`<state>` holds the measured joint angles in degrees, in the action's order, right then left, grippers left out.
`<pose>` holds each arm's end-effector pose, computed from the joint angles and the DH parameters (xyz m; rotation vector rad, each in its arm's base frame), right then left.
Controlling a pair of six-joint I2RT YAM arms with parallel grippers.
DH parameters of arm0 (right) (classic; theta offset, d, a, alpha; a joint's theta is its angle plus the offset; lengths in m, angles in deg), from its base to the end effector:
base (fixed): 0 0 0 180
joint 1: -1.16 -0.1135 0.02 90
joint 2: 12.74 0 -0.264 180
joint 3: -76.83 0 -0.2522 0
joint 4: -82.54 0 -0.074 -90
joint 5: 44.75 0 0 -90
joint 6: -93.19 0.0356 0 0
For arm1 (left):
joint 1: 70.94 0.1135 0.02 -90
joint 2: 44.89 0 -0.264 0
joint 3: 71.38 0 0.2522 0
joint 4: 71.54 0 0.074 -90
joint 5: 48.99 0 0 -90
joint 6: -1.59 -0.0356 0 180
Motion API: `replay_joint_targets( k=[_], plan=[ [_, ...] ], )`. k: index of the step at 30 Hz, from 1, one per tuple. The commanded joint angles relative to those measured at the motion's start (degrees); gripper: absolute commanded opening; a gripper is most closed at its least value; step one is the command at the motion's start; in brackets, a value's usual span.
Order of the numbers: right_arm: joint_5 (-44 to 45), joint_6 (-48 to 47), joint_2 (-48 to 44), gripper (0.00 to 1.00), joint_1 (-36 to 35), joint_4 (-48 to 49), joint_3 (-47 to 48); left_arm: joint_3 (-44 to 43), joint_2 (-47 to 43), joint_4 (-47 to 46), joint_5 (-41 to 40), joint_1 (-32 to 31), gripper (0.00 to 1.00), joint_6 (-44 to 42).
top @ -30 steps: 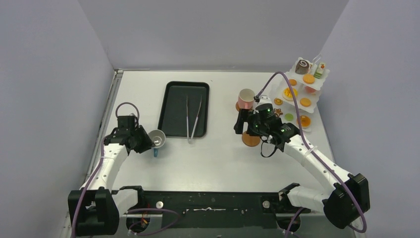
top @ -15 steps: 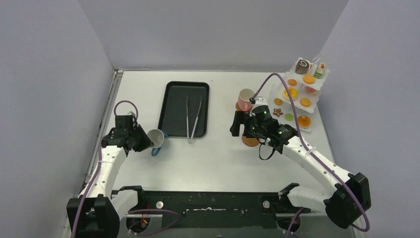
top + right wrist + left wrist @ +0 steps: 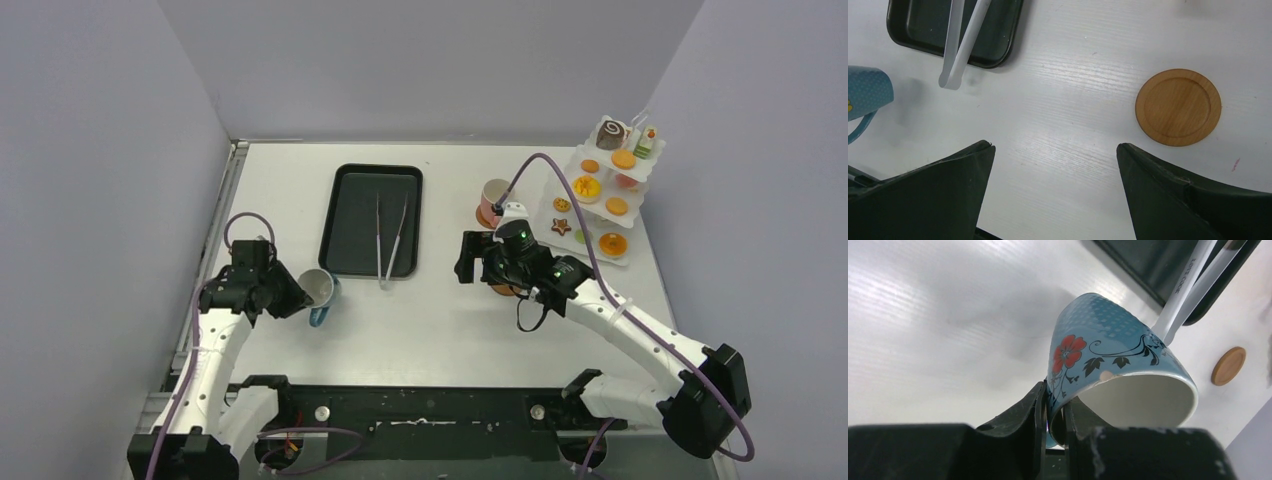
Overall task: Serve the afternoon tea
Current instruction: Adjust the cup at the center of the board.
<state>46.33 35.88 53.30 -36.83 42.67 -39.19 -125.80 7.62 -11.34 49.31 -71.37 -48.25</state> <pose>0.1946 0.1511 0.2725 -0.1001 2.3782 0.5957 0.1688 -0.0064 0.2385 -0.8452 2.4991 -0.4393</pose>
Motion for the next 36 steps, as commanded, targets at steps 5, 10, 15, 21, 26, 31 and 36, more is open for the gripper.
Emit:
replay_joint_targets(
  k=[5, 10, 15, 21, 26, 31, 36],
  plan=[
    [2.9, 0.8, -1.7, 0.99, -0.8, 3.0, -0.3, -4.3, -1.1, 6.2, -7.6, -8.8, 0.17, 9.1],
    [3.5, 0.7, -2.3, 0.99, -1.0, 2.4, -0.2, -3.9, 2.1, 6.6, -9.7, -11.7, 0.17, 14.2],
    [2.9, 0.3, -2.6, 1.0, -1.3, 2.7, -0.5, -3.6, 2.2, 6.0, -11.1, -13.7, 0.2, 18.5],
    [2.4, 0.6, -3.2, 1.0, -1.9, 2.3, 0.4, -1.5, 2.5, 4.2, -10.7, -14.5, 0.28, 20.7],
    [2.8, 0.9, -3.3, 1.0, -2.1, 2.2, 0.7, -0.4, 2.0, 4.0, -10.7, -14.5, 0.31, 20.9],
    [5.3, 3.4, -2.4, 1.0, -3.1, 0.8, 1.9, -2.2, -1.4, 4.4, -12.9, -14.5, 0.33, 19.3],
    [10.6, 8.1, -0.8, 1.0, -6.4, 0.4, 3.3, -5.4, -5.1, 5.3, -14.8, -14.6, 0.42, 16.9]
  ],
)
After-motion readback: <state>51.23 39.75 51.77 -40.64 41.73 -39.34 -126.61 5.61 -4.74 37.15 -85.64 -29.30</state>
